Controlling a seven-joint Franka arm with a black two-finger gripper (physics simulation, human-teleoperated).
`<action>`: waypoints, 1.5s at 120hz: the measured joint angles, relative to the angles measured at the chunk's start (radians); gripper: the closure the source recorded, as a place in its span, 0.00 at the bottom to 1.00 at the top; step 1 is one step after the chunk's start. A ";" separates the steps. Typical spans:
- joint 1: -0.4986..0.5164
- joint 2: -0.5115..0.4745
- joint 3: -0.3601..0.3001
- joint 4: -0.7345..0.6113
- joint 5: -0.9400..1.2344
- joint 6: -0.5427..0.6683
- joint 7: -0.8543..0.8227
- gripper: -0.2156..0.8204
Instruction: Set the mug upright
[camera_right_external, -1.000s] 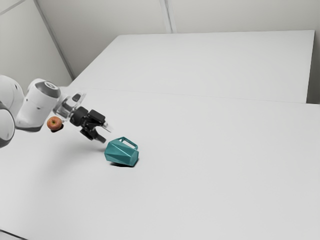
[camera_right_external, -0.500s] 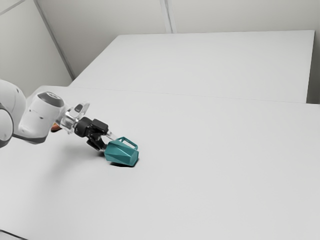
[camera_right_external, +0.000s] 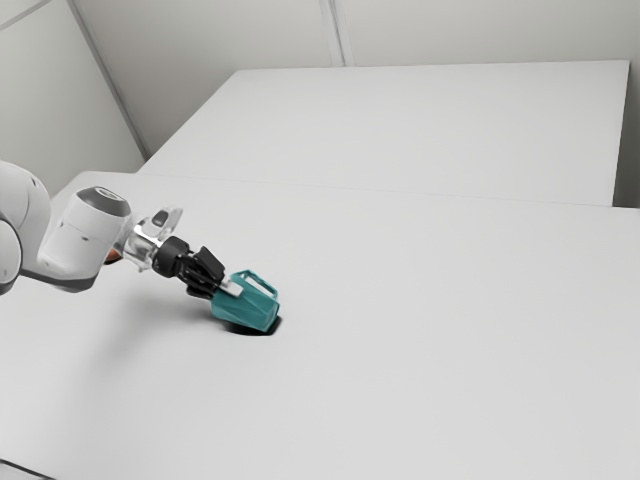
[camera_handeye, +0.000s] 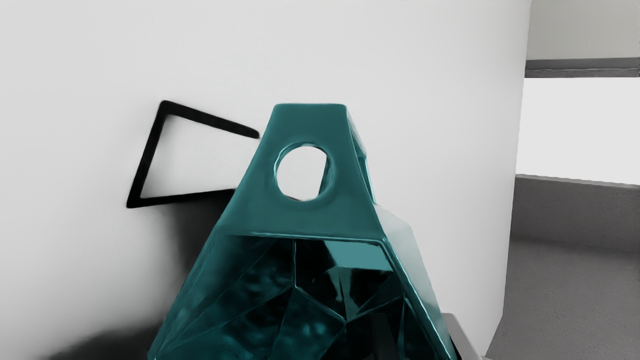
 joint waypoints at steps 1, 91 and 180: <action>0.000 0.000 0.000 0.000 -0.001 0.000 -0.001 0.85; -0.105 -0.009 -0.163 0.424 0.710 0.223 -0.152 0.97; -0.186 0.154 -0.166 0.457 0.969 0.342 -0.398 0.82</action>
